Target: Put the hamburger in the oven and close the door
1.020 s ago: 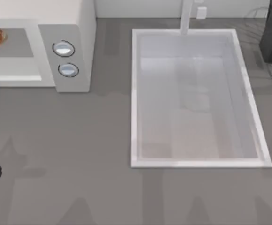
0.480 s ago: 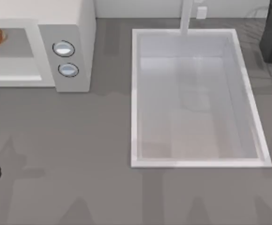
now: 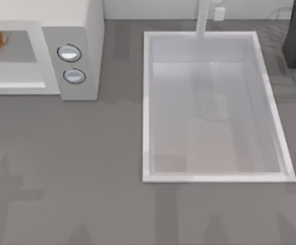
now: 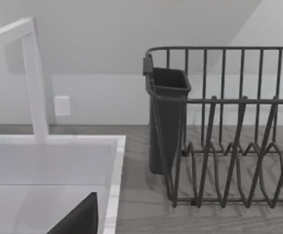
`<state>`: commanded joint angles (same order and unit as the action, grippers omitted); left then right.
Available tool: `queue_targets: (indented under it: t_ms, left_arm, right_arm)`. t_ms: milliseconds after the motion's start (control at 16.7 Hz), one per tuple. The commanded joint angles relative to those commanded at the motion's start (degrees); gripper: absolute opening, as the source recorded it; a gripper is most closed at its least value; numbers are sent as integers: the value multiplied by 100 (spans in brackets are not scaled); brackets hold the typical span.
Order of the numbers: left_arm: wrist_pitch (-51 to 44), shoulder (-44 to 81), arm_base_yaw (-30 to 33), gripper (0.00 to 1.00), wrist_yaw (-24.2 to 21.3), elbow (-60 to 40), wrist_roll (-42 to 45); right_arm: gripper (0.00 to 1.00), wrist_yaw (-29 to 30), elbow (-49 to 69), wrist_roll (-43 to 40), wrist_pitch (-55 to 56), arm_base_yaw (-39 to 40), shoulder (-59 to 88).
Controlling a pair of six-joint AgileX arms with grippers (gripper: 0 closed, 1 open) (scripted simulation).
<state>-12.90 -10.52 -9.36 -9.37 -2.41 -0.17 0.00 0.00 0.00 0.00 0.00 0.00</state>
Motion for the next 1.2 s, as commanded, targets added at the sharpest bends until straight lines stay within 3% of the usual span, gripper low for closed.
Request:
queue_targets:
  t_ms: [420, 960, 1200]
  left_arm:
    - [-100, -54, 218, 0, 191, -24, 1]
    - [-463, -223, 2323, 0, 2312, -282, -24]
    - [-492, -184, 2537, 0, 2532, -274, -11]
  right_arm:
    - [100, 0, 0, 0, 0, 0, 0]
    - [100, 0, 0, 0, 0, 0, 0]
    - [100, 0, 0, 0, 0, 0, 0]
